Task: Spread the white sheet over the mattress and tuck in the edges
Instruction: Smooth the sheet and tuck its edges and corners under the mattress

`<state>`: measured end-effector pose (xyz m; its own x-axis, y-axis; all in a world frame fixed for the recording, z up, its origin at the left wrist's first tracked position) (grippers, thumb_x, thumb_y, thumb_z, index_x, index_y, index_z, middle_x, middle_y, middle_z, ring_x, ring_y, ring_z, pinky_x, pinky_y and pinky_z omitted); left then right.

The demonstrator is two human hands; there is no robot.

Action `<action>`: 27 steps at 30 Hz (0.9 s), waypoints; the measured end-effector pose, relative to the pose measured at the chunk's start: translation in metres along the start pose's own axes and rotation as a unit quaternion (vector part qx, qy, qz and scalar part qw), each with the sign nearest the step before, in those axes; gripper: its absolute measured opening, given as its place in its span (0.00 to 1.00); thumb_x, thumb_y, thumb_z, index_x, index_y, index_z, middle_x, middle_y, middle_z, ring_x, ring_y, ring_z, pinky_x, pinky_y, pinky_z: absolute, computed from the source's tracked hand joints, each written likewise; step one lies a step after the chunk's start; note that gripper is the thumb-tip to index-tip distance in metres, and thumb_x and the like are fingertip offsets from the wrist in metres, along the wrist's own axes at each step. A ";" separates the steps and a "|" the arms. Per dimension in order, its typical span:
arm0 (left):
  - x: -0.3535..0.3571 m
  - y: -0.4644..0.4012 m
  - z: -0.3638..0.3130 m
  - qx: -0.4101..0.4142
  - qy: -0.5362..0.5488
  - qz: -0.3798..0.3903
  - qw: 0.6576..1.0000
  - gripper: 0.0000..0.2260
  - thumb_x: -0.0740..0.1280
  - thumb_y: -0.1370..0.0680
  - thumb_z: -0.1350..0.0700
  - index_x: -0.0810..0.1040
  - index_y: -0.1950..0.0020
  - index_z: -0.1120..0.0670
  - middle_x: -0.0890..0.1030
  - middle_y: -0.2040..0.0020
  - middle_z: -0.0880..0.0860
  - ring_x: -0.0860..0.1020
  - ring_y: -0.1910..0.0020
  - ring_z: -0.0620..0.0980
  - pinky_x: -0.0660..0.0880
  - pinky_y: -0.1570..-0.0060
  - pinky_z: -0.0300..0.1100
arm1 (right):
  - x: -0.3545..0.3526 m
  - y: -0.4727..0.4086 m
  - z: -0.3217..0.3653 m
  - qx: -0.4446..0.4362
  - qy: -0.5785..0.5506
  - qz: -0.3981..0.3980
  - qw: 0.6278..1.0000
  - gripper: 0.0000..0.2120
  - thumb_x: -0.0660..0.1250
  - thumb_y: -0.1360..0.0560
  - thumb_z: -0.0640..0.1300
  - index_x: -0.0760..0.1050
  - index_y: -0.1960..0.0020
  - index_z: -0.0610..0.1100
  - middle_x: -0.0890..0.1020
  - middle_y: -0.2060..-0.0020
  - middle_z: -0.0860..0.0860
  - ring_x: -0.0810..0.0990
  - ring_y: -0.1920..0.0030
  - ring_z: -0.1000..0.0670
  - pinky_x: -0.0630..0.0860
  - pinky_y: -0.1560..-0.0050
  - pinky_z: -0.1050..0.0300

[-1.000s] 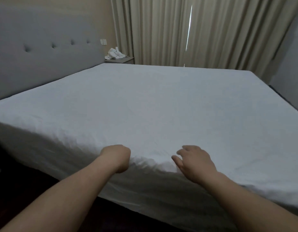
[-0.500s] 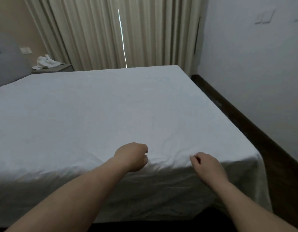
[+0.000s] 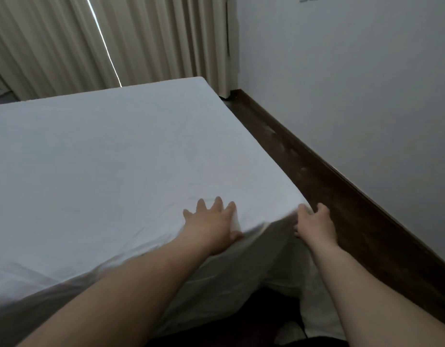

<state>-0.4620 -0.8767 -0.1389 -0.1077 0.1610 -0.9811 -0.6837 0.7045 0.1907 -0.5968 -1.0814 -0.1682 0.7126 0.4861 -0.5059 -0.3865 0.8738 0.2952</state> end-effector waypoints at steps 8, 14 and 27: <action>-0.002 0.001 -0.008 0.093 -0.075 -0.099 0.988 0.11 0.60 0.16 0.45 0.65 0.48 0.52 0.78 0.51 0.56 0.78 0.54 0.60 0.70 0.62 0.50 | 0.002 -0.025 -0.015 0.011 0.018 0.011 1.000 0.14 0.59 0.15 0.53 0.79 0.46 0.45 0.83 0.54 0.46 0.84 0.54 0.44 0.84 0.49 0.42; -0.004 0.007 -0.012 0.084 -0.125 -0.091 0.984 0.07 0.59 0.17 0.61 0.63 0.53 0.53 0.76 0.57 0.54 0.73 0.63 0.56 0.65 0.67 0.48 | 0.000 -0.023 -0.018 0.021 -0.024 0.014 0.999 0.11 0.59 0.15 0.47 0.79 0.45 0.45 0.83 0.54 0.46 0.84 0.54 0.45 0.84 0.47 0.42; -0.013 0.003 -0.016 0.074 -0.158 -0.062 0.983 0.06 0.58 0.19 0.63 0.64 0.54 0.55 0.70 0.68 0.52 0.66 0.72 0.52 0.57 0.74 0.46 | -0.013 -0.020 -0.023 -0.042 -0.045 0.014 0.998 0.09 0.64 0.16 0.48 0.81 0.48 0.46 0.85 0.54 0.48 0.84 0.55 0.49 0.80 0.56 0.52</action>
<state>-0.4741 -0.8879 -0.1264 0.2151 0.2585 -0.9418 -0.5624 0.8211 0.0969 -0.6116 -1.1048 -0.1857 0.7489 0.5105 -0.4226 -0.4523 0.8598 0.2371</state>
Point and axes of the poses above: each hand's wrist, its own y-axis away from the middle knuckle, its own x-axis out of the palm, z = x × y, the point moved 1 cm from there along -y, towards the middle knuckle
